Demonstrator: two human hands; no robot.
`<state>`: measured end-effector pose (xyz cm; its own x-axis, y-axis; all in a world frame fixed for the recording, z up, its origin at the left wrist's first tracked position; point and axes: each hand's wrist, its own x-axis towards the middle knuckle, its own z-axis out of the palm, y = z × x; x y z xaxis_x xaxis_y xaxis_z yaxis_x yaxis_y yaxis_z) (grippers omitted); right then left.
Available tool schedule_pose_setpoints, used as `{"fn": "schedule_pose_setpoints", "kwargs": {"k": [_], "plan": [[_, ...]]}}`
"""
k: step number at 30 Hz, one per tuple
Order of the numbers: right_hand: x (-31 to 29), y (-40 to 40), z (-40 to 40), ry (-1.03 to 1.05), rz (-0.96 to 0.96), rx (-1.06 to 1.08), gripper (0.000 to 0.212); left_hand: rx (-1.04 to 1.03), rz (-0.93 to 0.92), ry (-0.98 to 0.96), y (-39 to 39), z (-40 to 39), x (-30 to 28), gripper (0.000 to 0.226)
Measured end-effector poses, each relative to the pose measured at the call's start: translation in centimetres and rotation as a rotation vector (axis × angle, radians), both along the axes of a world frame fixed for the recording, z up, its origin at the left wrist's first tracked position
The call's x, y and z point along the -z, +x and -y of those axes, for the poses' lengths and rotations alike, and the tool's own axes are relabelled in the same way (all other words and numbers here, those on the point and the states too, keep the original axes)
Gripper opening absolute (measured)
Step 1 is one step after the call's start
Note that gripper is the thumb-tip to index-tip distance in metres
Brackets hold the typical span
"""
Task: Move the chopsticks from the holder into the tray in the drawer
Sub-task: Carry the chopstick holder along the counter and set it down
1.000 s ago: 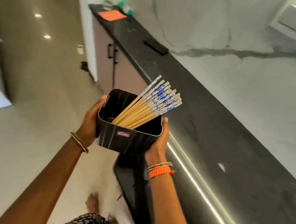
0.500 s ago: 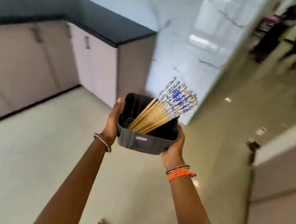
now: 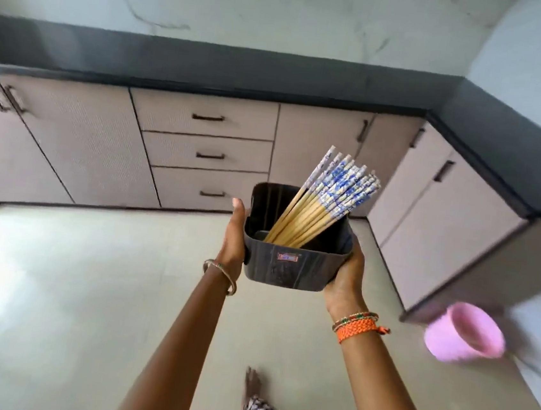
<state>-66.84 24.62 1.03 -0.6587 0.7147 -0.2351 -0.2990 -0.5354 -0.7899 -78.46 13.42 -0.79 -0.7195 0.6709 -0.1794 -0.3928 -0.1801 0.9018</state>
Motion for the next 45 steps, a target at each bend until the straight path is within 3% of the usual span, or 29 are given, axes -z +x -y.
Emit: {"fn": "schedule_pose_setpoints", "kwargs": {"k": [5,10,13,16,19,23,32,39,45], "plan": [[0.2,-15.1,-5.4,0.008,-0.004,-0.045,0.040,-0.135,0.034,-0.034,-14.6,-4.6,0.4,0.044],[-1.5,-29.2,-8.8,0.067,0.078,-0.129,0.029,-0.209,-0.027,-0.018,-27.6,-6.5,-0.5,0.046],[-1.9,-37.6,-10.1,0.078,0.099,-0.183,0.037,-0.332,-0.022,-0.029,-34.3,-7.3,-1.3,0.045],[-1.4,-45.7,-11.3,0.038,0.043,-0.190,0.051,-0.443,-0.154,-0.003,-41.5,-8.3,-1.4,0.050],[-0.9,-53.6,-12.9,0.032,0.018,-0.188,0.060,-0.429,-0.171,-0.042,-48.7,-9.5,-1.6,0.027],[-1.0,-64.1,-15.3,-0.036,0.067,-0.141,0.062,-0.392,-0.122,-0.084,-59.6,-11.7,-1.7,0.034],[-1.7,-80.1,-23.4,0.042,0.156,-0.101,0.031,-0.304,0.079,0.002,-77.1,-20.4,-1.0,0.038],[-0.5,-90.6,-30.3,-0.051,0.196,-0.112,0.053,-0.313,0.063,-0.067,-86.6,-27.8,0.9,0.055],[2.1,-98.5,-34.3,-0.134,0.223,-0.156,0.045,-0.415,0.116,-0.040,-93.0,-31.4,3.0,0.051]]}}
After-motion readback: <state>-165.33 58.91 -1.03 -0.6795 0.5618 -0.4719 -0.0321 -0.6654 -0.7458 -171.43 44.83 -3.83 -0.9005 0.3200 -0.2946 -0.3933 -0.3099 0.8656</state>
